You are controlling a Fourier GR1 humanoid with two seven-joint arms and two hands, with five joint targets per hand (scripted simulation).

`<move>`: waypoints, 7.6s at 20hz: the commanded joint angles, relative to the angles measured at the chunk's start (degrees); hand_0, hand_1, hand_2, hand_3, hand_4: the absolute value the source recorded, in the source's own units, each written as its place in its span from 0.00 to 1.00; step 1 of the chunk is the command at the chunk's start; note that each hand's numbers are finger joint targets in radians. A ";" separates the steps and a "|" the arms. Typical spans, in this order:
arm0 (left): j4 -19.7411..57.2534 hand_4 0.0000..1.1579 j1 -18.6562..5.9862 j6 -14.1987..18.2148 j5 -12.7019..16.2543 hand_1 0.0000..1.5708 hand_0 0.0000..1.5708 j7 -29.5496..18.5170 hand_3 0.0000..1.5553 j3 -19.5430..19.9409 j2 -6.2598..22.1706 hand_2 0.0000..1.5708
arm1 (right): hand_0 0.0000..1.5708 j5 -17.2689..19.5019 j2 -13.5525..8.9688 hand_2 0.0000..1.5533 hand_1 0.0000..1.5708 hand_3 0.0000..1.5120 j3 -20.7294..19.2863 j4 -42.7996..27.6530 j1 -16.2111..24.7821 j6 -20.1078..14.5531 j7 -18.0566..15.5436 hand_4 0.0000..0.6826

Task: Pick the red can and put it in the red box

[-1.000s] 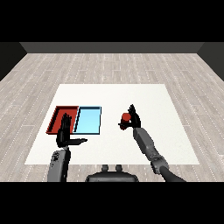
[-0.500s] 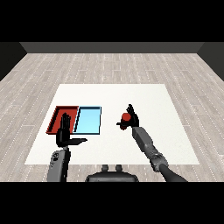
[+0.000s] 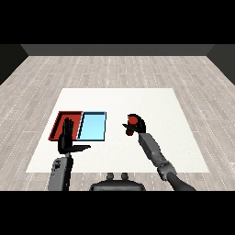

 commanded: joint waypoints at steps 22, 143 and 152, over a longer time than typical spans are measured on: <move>5.08 0.00 -2.37 -0.43 -4.87 0.00 0.00 -0.79 0.00 -6.61 -1.89 0.00 | 0.91 3.61 0.39 0.93 0.91 0.93 7.19 -21.44 4.49 -9.27 4.49 0.95; 10.09 0.96 -22.05 31.21 -1.25 1.00 1.00 16.81 0.93 -22.96 13.37 0.99 | 0.00 0.41 -13.62 0.00 0.00 0.00 4.29 -70.94 31.32 -9.13 16.22 0.00; 13.19 0.97 -22.15 30.58 -7.74 1.00 1.00 23.29 0.90 -19.38 20.73 0.98 | 0.00 -0.41 -13.11 0.00 0.00 0.00 2.80 -61.57 36.98 -2.90 9.93 0.00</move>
